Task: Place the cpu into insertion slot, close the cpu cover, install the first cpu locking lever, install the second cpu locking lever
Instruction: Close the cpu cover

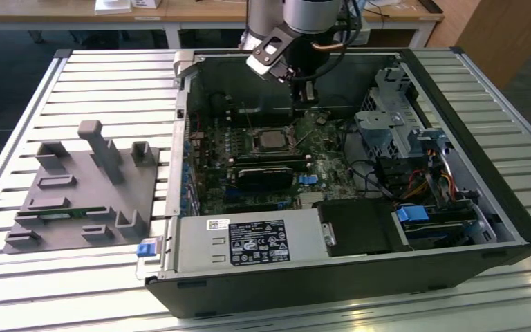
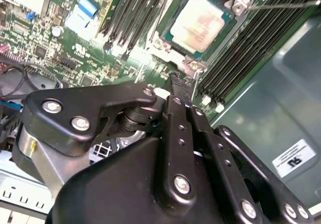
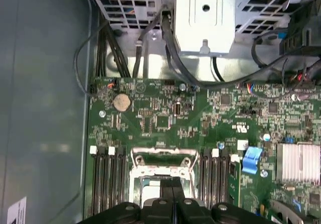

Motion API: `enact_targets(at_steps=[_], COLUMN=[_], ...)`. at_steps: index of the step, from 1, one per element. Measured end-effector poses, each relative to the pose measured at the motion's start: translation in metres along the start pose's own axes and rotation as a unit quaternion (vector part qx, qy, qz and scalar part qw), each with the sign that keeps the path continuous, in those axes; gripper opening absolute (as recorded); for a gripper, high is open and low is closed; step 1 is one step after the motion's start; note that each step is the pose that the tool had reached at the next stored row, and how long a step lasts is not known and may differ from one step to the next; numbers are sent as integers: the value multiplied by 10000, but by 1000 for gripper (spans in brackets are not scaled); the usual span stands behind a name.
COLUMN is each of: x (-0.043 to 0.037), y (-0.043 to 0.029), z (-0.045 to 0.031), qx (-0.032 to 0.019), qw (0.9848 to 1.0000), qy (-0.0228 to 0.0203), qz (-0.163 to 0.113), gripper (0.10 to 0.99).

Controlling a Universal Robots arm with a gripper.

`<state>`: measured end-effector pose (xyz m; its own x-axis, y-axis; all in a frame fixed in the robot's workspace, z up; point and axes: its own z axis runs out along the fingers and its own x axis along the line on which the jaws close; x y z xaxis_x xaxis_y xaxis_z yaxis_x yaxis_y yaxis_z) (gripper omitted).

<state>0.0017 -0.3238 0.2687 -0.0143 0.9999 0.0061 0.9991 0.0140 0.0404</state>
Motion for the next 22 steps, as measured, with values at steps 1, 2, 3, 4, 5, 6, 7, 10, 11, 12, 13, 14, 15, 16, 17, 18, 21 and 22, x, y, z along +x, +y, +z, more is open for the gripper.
enact_targets(at_steps=[1, 2, 3, 4, 5, 6, 7, 10, 11, 12, 13, 14, 15, 16, 17, 18, 21, 22], x=[0, 0, 0, 0, 0, 38, 48, 64, 66, 66, 66, 66, 66, 67, 67, 67, 67, 68], y=[19, 39, 62, 86, 111, 224, 236, 266, 274, 287, 300, 315, 328, 340, 353, 366, 405, 415], z=[1, 2, 3, 5, 9, 35, 40, 52, 54, 56, 58, 59, 61, 63, 64, 66, 72, 76], qx=[0, 0, 0, 0, 0, 5, 5, 5, 6, 6, 7, 7, 8, 8, 8, 8, 9, 11], qw=[10000, 10000, 10000, 10000, 10000, 10000, 10000, 10000, 10000, 10000, 10000, 10000, 10000, 10000, 10000, 10000, 10000, 10000], qy=[0, 0, 0, 0, 0, 0, -1, -1, -1, -2, -2, -2, -2, -1, -1, -1, -1, -1], qz=[1, 1, 1, 0, 0, 13, 25, 44, 44, 44, 44, 44, 44, 44, 44, 45, 44, 44], gripper=[106, 106, 106, 106, 106, 106, 106, 106, 106, 106, 106, 106, 106, 106, 106, 106, 106, 106])
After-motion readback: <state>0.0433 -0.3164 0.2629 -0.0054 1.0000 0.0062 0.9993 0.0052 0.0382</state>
